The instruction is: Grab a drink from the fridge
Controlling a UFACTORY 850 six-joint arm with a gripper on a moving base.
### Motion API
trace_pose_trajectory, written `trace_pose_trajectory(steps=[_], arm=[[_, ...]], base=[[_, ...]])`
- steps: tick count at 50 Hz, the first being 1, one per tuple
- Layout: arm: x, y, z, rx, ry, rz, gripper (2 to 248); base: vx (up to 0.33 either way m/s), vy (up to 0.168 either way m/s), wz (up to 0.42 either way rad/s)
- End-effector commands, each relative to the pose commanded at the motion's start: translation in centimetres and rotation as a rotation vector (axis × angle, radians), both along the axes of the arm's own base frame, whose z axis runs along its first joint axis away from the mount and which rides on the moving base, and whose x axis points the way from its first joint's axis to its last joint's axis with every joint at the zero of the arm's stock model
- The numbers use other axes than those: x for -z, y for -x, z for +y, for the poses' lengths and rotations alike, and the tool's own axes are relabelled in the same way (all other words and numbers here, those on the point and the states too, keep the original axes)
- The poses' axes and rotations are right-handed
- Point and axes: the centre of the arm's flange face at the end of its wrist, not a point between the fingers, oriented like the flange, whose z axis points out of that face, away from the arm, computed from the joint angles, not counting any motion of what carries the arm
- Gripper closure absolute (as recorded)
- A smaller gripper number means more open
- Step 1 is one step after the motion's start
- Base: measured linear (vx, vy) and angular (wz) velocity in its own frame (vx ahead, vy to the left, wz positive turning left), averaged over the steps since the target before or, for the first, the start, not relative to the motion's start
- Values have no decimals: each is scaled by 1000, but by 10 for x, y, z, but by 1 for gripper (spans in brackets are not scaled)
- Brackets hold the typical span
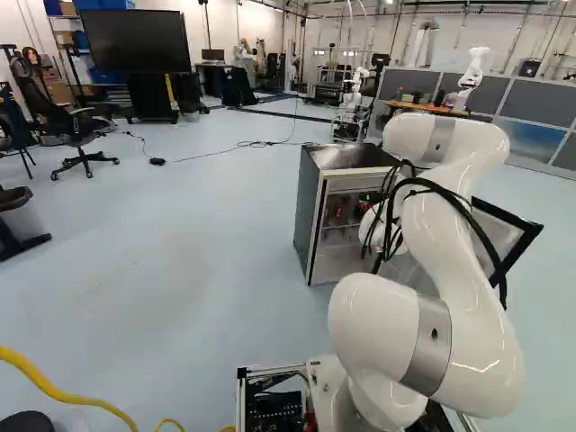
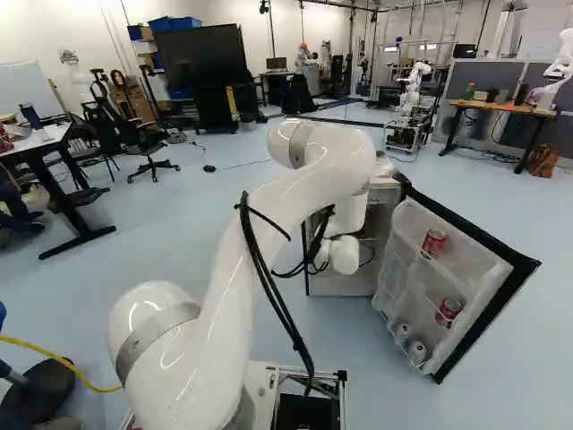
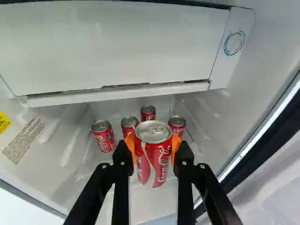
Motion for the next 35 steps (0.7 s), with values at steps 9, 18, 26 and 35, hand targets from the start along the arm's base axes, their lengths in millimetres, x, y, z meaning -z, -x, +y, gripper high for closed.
trace_pose_trajectory(steps=[9,18,26,35], arm=[[-17,18,8,5,-8,12,156],[-33,35,17,11,-15,21,156],[-48,51,24,16,-20,25,156],[-63,69,33,22,-25,28,156]], base=[[0,0,0],[0,0,0],[0,0,0],[0,0,0]])
